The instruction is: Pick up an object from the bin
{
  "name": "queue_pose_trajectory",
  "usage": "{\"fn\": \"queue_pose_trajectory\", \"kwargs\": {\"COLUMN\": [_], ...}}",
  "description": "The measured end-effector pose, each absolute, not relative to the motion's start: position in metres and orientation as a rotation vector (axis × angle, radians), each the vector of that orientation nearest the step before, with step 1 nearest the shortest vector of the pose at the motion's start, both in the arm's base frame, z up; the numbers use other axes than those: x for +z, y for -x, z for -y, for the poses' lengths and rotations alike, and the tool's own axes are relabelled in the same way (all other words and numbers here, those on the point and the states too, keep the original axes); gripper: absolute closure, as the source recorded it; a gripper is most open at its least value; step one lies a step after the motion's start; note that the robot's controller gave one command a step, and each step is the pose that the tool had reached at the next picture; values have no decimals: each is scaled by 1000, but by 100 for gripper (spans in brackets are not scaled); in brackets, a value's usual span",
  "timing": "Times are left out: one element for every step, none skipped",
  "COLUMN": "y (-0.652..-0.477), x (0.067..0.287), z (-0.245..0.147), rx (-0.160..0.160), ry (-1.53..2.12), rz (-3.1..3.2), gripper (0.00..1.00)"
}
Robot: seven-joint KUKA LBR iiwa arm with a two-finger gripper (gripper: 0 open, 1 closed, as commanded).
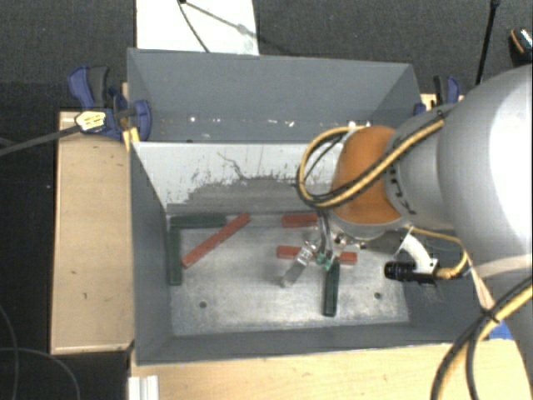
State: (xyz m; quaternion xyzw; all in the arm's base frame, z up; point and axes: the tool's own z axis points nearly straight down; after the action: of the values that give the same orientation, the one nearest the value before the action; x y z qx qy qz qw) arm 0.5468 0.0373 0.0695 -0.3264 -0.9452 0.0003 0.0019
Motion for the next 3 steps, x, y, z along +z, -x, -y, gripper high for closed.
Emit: {"fn": "queue_pose_trajectory", "kwargs": {"y": [-547, -547, -549], "x": [70, 70, 138], "z": [-37, -37, -37], "rx": [1, 1, -5], "ry": [1020, 1017, 1010], "rz": [2968, 2970, 2982], "gripper": [0, 100, 100]}}
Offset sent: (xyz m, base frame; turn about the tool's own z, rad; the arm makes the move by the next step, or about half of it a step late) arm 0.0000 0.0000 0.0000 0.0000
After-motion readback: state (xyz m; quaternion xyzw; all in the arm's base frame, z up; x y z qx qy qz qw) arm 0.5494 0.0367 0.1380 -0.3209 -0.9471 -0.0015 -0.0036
